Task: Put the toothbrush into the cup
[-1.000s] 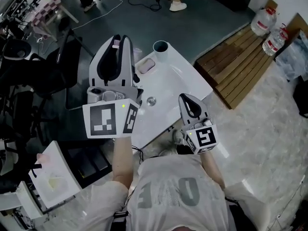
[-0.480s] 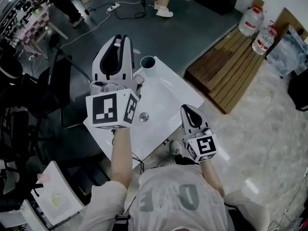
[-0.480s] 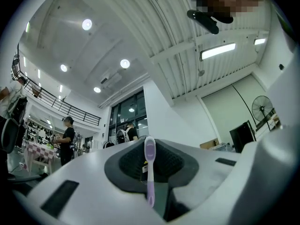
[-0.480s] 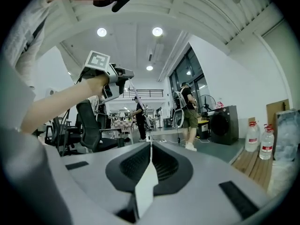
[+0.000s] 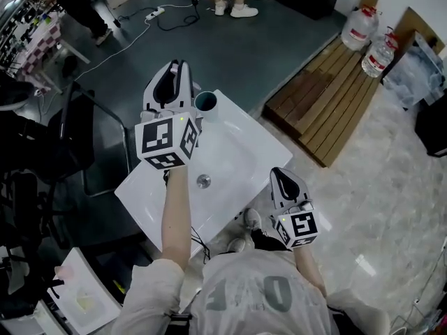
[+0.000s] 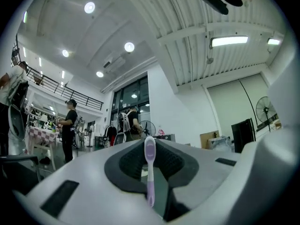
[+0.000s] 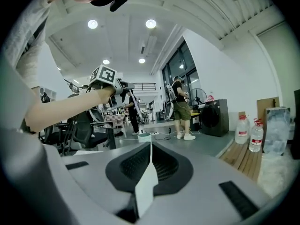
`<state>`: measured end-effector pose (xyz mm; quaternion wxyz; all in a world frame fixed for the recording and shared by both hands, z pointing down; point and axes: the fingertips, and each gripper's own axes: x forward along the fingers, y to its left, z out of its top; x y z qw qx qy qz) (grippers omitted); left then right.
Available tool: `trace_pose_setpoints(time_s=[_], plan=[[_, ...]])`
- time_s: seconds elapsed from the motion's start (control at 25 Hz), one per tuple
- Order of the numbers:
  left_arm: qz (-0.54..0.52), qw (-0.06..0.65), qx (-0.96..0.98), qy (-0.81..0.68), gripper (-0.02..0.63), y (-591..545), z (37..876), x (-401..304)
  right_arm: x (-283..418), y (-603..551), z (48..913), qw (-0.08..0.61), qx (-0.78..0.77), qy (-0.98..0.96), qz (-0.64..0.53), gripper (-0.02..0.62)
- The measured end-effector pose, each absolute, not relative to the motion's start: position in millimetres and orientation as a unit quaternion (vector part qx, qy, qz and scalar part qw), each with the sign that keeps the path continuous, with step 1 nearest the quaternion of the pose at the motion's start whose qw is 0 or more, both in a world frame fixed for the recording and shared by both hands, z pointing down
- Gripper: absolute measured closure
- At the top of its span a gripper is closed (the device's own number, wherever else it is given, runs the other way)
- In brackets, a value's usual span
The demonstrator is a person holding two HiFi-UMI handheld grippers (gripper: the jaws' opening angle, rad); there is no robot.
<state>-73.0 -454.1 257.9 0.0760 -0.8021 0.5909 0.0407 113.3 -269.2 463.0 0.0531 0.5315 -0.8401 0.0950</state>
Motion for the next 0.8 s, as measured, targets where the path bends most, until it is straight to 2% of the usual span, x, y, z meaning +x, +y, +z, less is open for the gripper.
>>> trace_pose_setpoints(time_s=[0.8], plan=[[-0.093, -0.063, -0.793, 0.598, 0.534, -525.2, 430.4, -78.7, 142.6, -264.7, 498.9, 0.095, 0.544, -0.824, 0.125, 0.563]])
